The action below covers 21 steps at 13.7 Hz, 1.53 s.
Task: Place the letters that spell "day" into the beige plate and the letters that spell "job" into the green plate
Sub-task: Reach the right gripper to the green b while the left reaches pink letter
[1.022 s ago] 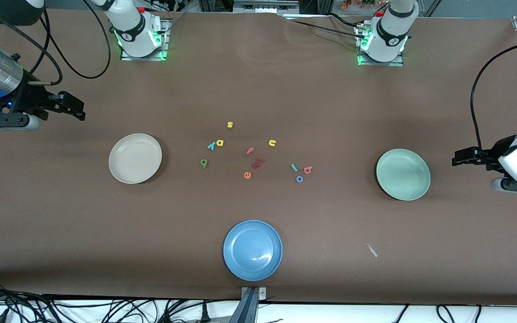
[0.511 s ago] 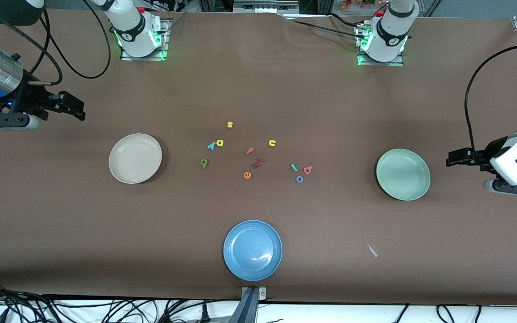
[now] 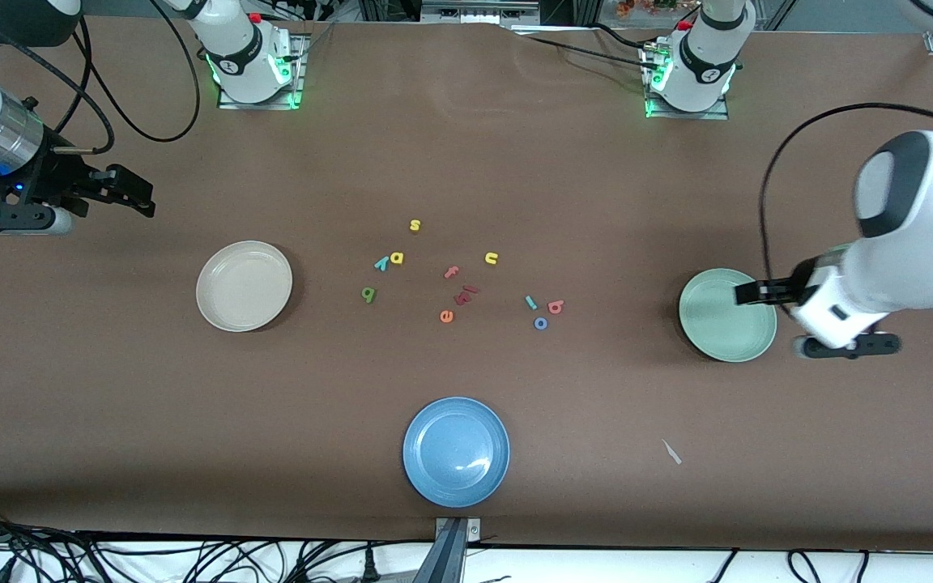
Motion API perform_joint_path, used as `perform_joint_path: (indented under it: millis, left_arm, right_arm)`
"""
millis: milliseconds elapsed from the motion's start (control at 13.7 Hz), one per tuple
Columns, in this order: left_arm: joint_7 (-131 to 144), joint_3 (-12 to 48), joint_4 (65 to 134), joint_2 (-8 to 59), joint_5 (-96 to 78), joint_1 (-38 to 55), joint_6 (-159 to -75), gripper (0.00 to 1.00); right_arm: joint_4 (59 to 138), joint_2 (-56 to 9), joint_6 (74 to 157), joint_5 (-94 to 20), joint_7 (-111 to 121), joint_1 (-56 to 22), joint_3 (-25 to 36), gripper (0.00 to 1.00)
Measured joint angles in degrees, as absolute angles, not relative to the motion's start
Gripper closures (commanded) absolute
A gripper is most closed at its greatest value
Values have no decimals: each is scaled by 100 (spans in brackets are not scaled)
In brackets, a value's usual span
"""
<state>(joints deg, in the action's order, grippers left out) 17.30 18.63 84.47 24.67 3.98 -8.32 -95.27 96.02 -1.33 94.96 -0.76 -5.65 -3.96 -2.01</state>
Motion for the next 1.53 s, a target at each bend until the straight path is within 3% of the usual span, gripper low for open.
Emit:
perform_joint_path:
  millis: [438, 657, 876, 1168, 1387, 1533]
  left_arm:
    - [3258, 1889, 9135, 2811, -129, -45, -11022, 1]
    - [4030, 1890, 9669, 3014, -129, 372, -11930, 3]
    - [4562, 1889, 10000, 3332, -129, 697, -12722, 16]
    - [4798, 1880, 10217, 3599, -126, 898, -13201, 16]
    - [5075, 1864, 10241, 3793, 140, 988, -13539, 22]
    - [5224, 1866, 10243, 3890, 314, 1021, -13593, 23]
  right_arm:
    - [9683, -768, 9588, -76, -572, -1008, -263, 0]
    - [9688, -1308, 10306, -76, -790, -1445, -274, 0]
    - [9692, -1825, 11084, -76, -1658, -1891, -282, 0]
    - [9701, -2489, 11901, -55, -2987, -2493, -287, 1]
    - [9702, -2945, 12270, -23, -3667, -2711, -285, 38]
    - [9703, -3184, 12428, -19, -3955, -2779, -283, 40]
